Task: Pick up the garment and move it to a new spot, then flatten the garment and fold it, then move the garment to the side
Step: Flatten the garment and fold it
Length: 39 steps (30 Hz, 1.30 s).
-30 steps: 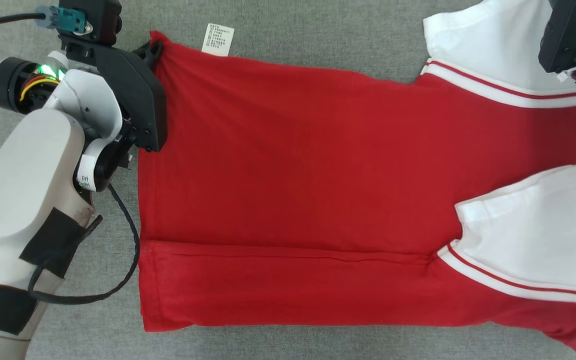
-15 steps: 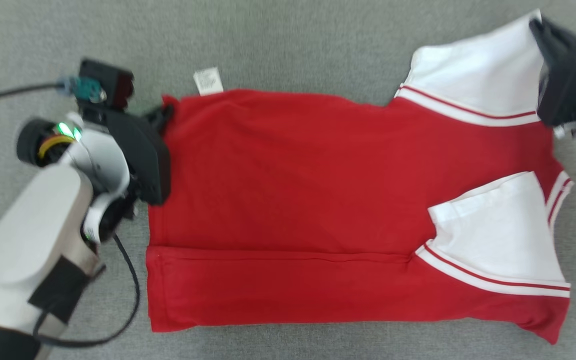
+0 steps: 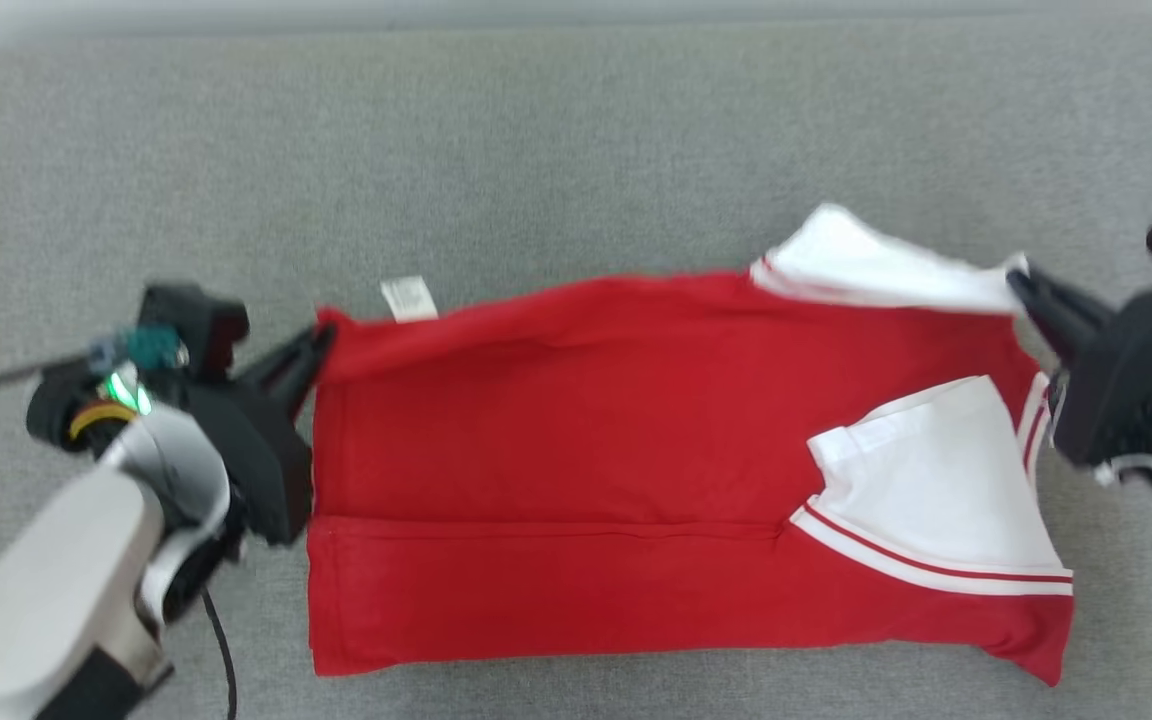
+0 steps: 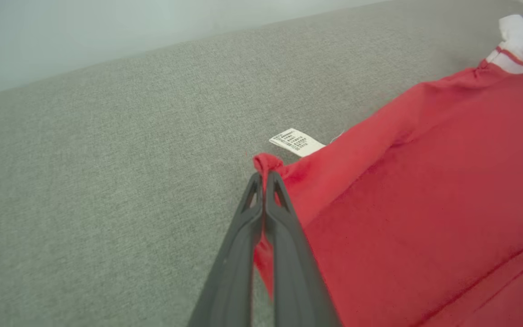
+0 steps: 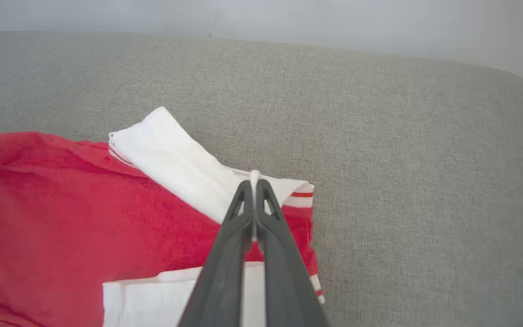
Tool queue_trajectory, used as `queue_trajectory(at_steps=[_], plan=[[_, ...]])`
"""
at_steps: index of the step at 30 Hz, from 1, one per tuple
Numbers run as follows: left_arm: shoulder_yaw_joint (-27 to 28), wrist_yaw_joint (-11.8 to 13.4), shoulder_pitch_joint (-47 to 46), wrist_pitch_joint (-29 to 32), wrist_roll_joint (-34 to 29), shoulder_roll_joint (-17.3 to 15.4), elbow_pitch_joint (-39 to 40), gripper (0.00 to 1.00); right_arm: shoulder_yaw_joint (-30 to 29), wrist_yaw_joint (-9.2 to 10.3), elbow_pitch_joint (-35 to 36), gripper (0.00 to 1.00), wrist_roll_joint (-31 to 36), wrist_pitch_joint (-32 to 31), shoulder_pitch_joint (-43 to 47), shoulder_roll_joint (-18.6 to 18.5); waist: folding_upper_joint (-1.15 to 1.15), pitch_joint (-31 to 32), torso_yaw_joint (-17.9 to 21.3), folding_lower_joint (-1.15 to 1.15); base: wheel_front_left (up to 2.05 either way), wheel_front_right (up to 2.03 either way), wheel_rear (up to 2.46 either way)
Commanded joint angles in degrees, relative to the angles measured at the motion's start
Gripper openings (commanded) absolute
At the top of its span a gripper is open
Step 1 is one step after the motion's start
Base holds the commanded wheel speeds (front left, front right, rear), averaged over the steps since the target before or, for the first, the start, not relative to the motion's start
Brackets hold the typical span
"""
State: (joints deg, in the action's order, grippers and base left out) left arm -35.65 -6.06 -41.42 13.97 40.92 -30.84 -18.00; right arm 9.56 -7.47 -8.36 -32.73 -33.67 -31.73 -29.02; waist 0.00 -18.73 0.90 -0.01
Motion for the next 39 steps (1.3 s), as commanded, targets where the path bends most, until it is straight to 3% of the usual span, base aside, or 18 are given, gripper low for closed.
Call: queue_trajectory(at_steps=[1, 12, 20, 35, 36, 37, 38, 39], plan=[[-0.1, 0.0, 2.0, -1.4, -0.3, -0.1, 0.3, 0.00, -1.1, -0.02, 1.7, 0.00, -0.5, -0.8, 2.6, 0.1, 0.00, 1.5, 0.4, 0.01, 0.00, 0.00, 0.00], [-1.3, 2.7, 10.2, -10.2, -2.3, 1.2, -0.3, 0.00, -9.6, -0.02, 12.6, 0.00, 0.2, -7.6, 18.5, 3.6, 0.00, 3.0, -0.2, 0.01, 0.00, 0.00, 0.00], [-1.0, 4.7, 12.6, -14.0, -2.3, 2.9, -2.4, 0.00, -12.4, -0.02, 19.5, 0.00, -1.7, -10.6, 27.0, 6.8, 0.00, 3.2, -0.5, 0.01, 0.00, 0.00, 0.00], [-0.7, 6.1, 15.4, -16.7, -0.6, 4.0, -6.4, 0.00, -15.7, -0.02, 22.6, 0.00, 1.2, -13.1, 32.1, 9.2, 0.00, 3.9, -0.4, 0.01, 0.00, 0.00, 0.00], [-0.7, 6.2, 15.6, -16.9, -0.6, 4.1, -6.6, 0.04, -15.4, -0.02, 22.5, 0.00, 0.9, -13.3, 32.4, 9.4, 0.00, 4.0, -0.4, 0.01, 0.00, 0.00, 0.00], [-0.7, 6.2, 15.8, -17.0, -0.5, 4.3, -6.7, 0.36, -15.0, -0.02, 22.5, 0.00, 0.6, -13.5, 32.9, 9.6, 0.00, 4.0, -0.5, 0.01, 0.00, 0.00, 0.00], [-0.6, 6.3, 15.9, -17.1, -0.2, 4.5, -6.9, 0.47, -14.8, -0.02, 22.4, 0.00, 0.4, -13.7, 33.3, 9.6, 0.00, 4.1, -0.6, 0.01, 0.00, 0.00, 0.00], [-0.5, 6.4, 16.1, -17.5, 0.0, 4.6, -7.1, 0.73, -14.6, -0.02, 22.4, 0.00, 0.4, -13.7, 33.5, 9.7, 0.00, 4.2, -0.6, 0.01, 0.00, 0.00, 0.00]])
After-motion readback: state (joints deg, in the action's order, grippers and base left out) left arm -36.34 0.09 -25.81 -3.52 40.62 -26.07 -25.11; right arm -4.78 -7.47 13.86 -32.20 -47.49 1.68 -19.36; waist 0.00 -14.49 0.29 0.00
